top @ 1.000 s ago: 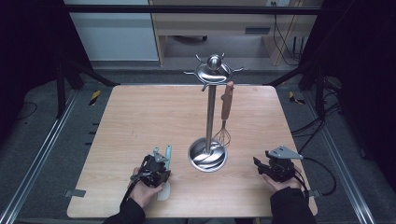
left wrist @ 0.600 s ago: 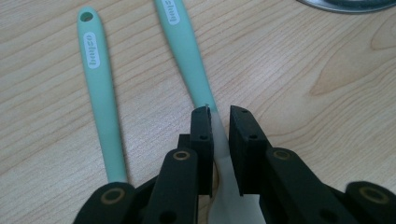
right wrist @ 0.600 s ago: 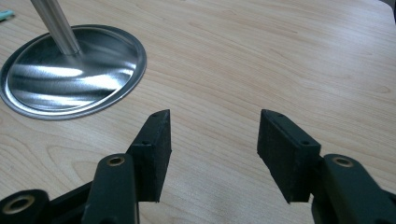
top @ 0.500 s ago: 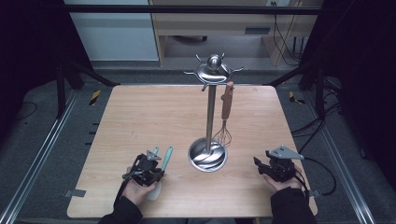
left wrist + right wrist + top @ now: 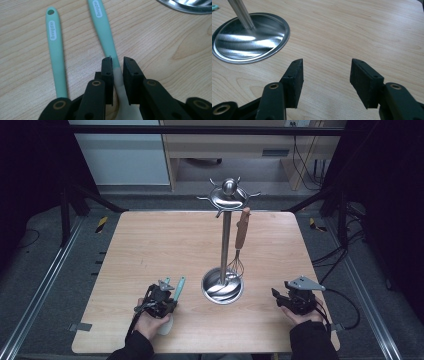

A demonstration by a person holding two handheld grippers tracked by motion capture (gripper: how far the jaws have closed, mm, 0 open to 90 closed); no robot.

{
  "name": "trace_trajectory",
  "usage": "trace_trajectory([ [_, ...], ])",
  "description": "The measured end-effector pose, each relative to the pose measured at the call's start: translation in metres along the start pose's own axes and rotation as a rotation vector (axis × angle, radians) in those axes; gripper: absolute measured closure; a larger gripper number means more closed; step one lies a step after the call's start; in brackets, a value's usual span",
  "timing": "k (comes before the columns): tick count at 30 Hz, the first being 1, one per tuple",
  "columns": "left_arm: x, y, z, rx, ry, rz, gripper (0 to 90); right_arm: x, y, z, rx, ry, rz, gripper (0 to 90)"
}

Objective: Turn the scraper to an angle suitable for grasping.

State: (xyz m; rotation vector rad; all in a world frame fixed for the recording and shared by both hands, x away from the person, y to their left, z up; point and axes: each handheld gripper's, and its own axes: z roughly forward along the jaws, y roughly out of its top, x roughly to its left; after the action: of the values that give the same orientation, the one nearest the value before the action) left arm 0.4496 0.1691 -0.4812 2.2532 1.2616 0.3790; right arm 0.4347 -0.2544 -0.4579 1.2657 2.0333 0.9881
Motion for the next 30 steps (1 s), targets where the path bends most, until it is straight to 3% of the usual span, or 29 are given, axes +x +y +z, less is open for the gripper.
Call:
trace_trajectory([
  [3,-0.001,-0.001,0.000,-0.002,-0.044,0.034,80.3,-0.001,0.000,0.000,-0.004,0.000,-0.002,44.7],
  [7,-0.004,-0.002,-0.001,-0.002,-0.048,0.084,80.6,-0.001,0.000,-0.001,-0.004,0.003,0.001,44.6],
  [13,0.004,-0.004,-0.005,-0.002,-0.079,0.053,79.5,-0.001,0.000,0.000,-0.002,0.004,0.003,44.4],
  [20,0.005,-0.005,-0.009,0.020,-0.101,0.068,79.0,-0.002,0.000,0.000,-0.002,0.002,0.002,44.4],
  [30,0.002,-0.003,-0.006,0.065,-0.077,0.092,79.2,-0.003,-0.001,0.000,-0.003,0.006,0.008,44.2],
])
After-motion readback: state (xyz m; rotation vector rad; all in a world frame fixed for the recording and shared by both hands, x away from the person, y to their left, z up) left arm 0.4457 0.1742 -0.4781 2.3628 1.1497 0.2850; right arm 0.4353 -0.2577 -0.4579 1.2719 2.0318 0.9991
